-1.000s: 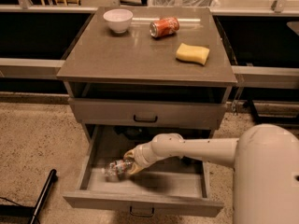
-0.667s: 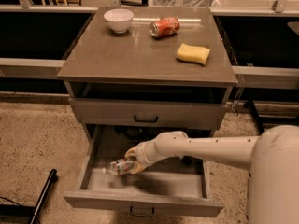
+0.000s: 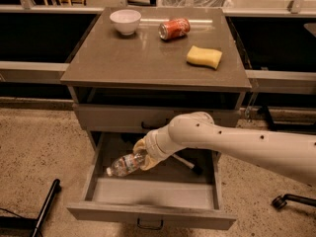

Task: Pick water bottle from middle drawer and place on counter

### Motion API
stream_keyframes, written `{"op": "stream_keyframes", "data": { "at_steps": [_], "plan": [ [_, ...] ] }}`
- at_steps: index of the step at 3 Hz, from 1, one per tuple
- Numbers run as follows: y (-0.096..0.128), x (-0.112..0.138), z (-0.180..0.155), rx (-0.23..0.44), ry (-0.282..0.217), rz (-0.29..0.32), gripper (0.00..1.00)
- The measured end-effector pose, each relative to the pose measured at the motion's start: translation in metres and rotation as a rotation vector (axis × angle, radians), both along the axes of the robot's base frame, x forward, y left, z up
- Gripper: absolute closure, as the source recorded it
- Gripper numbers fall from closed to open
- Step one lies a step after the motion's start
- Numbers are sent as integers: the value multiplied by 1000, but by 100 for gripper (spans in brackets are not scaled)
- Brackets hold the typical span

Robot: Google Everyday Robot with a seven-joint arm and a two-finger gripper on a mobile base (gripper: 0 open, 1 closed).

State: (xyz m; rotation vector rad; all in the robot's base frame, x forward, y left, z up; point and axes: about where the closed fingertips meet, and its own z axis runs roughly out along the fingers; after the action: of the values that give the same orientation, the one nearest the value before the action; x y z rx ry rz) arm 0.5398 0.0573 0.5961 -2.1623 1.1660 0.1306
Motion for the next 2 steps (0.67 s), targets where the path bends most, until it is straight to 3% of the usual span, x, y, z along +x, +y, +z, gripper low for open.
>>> {"op": "stream_keyframes", "data": {
  "at_steps": [1,2],
  "plan": [
    [0,0,0,1,0,0,100],
    [6,9,62,91,-74,-30,100]
  ]
}}
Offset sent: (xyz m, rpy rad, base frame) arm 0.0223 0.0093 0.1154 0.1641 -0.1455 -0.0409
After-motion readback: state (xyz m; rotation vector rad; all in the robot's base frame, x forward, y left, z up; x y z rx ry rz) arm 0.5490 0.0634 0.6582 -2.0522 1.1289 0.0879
